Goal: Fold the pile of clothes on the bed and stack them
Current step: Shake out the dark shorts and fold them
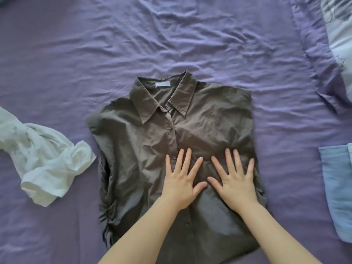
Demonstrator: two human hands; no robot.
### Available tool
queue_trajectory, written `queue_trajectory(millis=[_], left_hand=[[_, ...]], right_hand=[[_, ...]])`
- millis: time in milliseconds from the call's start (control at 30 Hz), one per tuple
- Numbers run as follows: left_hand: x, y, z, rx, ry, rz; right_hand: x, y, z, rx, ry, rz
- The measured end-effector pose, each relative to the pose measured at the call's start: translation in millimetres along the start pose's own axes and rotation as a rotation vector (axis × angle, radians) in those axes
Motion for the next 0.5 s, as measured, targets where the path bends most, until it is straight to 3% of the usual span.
queue_trajectory(millis=[100,167,300,400,500], left_hand=[[20,14,-6,0.022,0.122,0.060],[42,36,-21,0.063,0.139,0.222],[55,94,-96,0.377,0.117,0.446],[48,122,-156,0.601,0.171,0.453],[37,132,-190,0.663,0.278,0.378]], right_hand=[[14,18,-19,-0.063,-0.038,0.032],[22,32,-44,-0.028,-0.065,0.056],[25,54,-121,0.148,-0.107,0.065],[24,55,-170,0.241,-0.111,0.060],[20,49,-204,0.294,-0.097,0.049]])
Point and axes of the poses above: each hand's wrist, its own y-axis away from the middle knuckle, its own x-axis out of the back of the hand, z = x × y, the point moved 9 cm from there along -y, towards the middle knuckle, and after that the axes turned 3 degrees about -y, right-handed, at the moved point
